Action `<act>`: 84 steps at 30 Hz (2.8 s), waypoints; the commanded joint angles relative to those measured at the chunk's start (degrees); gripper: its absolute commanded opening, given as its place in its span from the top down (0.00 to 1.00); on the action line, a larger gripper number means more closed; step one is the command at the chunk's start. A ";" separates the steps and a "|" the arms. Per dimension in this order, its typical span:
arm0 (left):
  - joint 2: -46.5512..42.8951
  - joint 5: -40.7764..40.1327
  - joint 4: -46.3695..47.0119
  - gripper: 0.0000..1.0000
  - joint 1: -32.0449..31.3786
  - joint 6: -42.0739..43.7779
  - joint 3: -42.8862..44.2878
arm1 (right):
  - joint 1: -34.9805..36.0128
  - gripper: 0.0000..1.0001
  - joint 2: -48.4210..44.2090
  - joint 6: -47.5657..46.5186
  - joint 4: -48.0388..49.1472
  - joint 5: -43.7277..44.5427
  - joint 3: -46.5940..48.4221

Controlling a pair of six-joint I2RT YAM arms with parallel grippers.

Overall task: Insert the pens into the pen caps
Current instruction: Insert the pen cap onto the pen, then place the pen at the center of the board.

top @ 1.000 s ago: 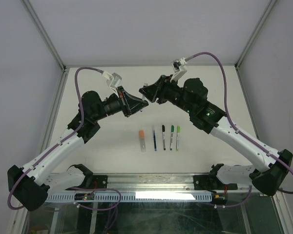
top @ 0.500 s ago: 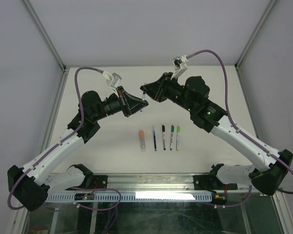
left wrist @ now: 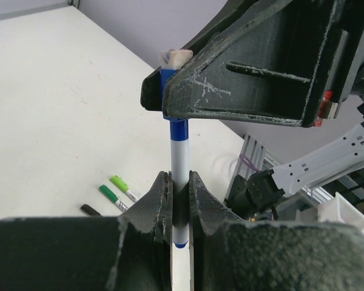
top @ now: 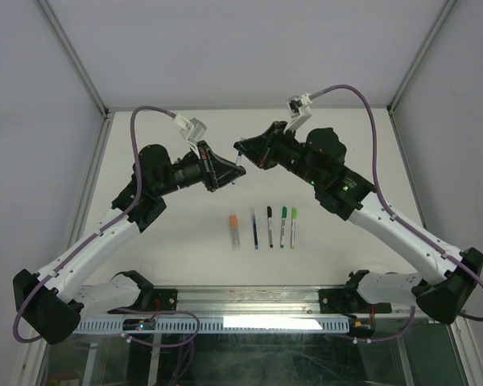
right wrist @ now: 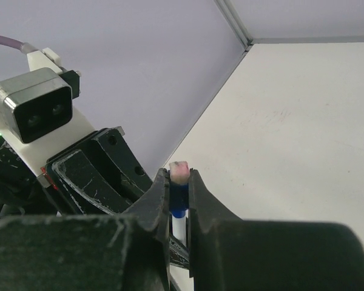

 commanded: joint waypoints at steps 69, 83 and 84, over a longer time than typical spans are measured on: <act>11.62 -39.46 -33.10 1.00 -10.55 -23.75 -11.56 | 6.61 0.25 -12.48 4.05 -25.90 27.07 -21.44; 22.40 -43.35 -33.89 0.87 -13.16 -29.42 -11.87 | 6.08 0.24 -14.47 4.04 -27.56 28.63 -22.81; 22.95 -43.35 -33.85 0.86 -13.17 -29.50 -12.16 | 6.00 0.24 -14.54 4.07 -27.68 28.85 -22.74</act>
